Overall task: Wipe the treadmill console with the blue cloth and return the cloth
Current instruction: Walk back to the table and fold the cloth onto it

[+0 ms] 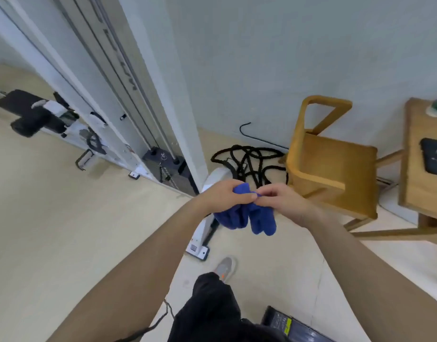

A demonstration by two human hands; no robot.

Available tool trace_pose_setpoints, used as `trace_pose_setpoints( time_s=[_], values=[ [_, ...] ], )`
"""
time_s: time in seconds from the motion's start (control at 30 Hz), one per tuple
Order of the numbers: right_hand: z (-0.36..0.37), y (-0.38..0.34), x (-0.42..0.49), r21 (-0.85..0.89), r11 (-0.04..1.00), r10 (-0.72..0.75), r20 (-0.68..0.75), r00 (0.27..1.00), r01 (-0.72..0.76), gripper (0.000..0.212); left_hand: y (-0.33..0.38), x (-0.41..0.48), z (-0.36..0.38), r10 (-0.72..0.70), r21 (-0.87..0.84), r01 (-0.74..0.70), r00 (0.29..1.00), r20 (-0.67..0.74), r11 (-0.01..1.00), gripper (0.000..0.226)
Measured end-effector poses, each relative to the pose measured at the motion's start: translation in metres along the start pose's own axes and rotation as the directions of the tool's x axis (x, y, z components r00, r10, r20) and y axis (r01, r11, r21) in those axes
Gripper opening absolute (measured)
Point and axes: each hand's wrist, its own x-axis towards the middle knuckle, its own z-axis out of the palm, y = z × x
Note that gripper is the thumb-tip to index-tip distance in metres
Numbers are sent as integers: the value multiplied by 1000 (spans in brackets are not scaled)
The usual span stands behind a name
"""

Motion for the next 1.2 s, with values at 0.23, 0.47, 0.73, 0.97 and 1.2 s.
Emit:
trace_pose_setpoints(
  time_s=[0.23,0.47,0.73,0.97,1.2],
  values=[
    [-135,37,-39,25,991,128,-413,902,-129,27,91,164,4,164,158,-214,946,280,964,43],
    [-215,62,-116,227,941,337,-602,724,-250,20,182,275,62,231,94,-358,760,608,929,48],
    [-243,102,-214,543,837,469,-771,431,60,20,276,326,191,253,32,-375,684,684,926,39],
    [-293,151,-304,608,739,557,-794,244,289,23,349,340,321,216,22,-265,829,516,964,42],
    [-358,171,-373,639,668,582,-768,267,381,32,427,304,440,203,-48,-201,892,403,978,18]
  ],
)
